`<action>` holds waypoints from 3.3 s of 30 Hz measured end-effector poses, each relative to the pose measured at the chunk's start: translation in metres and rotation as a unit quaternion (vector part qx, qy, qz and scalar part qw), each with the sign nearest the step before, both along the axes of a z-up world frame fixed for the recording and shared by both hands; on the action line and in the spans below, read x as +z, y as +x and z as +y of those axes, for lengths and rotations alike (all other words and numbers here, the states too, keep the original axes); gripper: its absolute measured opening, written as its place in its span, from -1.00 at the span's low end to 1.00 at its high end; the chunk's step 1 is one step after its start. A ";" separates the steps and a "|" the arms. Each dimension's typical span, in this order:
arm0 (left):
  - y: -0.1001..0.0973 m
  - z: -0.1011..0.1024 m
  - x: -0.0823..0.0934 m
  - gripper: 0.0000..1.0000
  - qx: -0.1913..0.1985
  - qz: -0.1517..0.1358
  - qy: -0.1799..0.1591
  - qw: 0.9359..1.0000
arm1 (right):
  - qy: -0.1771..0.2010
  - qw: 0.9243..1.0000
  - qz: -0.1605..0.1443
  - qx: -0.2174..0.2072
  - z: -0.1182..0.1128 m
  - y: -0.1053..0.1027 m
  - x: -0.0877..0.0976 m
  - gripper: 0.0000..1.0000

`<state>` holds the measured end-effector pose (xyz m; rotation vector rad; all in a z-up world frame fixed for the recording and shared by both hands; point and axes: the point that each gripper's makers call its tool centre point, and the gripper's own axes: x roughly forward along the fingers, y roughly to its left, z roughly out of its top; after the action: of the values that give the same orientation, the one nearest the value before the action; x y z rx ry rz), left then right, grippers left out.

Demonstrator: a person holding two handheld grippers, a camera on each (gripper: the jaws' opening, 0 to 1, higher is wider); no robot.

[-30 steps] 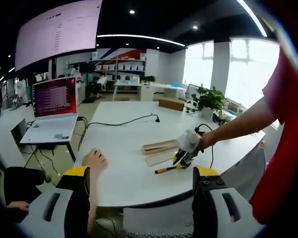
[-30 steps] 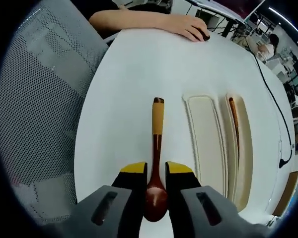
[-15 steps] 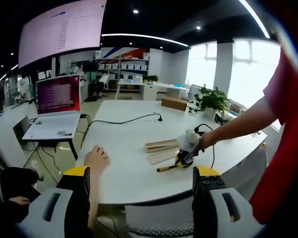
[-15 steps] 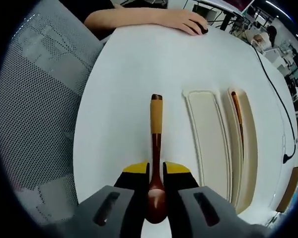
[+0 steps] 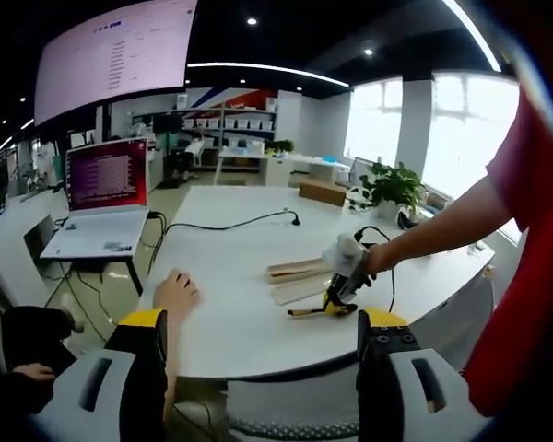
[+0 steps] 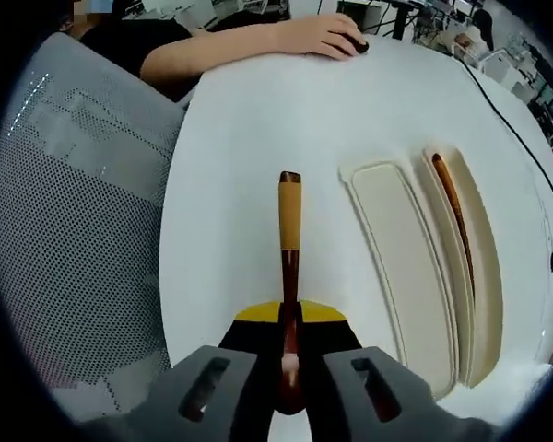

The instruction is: Arrange the utensils inside the cutlery case until each visible utensil rests in its matching compartment.

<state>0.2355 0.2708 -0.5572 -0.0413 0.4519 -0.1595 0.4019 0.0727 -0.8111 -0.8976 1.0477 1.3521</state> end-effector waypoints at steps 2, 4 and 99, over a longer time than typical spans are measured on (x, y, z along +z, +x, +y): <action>0.000 0.001 -0.001 0.74 0.001 0.000 0.000 1.000 | -0.007 1.000 0.000 0.007 -0.002 -0.001 0.001 -0.98; 0.000 0.000 -0.001 0.74 0.001 0.001 -0.001 1.000 | -0.010 1.000 0.001 0.009 -0.004 0.000 0.003 -0.98; 0.015 -0.004 -0.006 0.71 -0.022 0.022 0.022 0.999 | -0.033 0.996 -0.064 0.051 -0.007 0.148 0.086 -0.98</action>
<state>0.2504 0.2671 -0.5631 0.0079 0.5009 -0.1927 0.5502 0.0659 -0.7251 -1.0855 0.9640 1.3322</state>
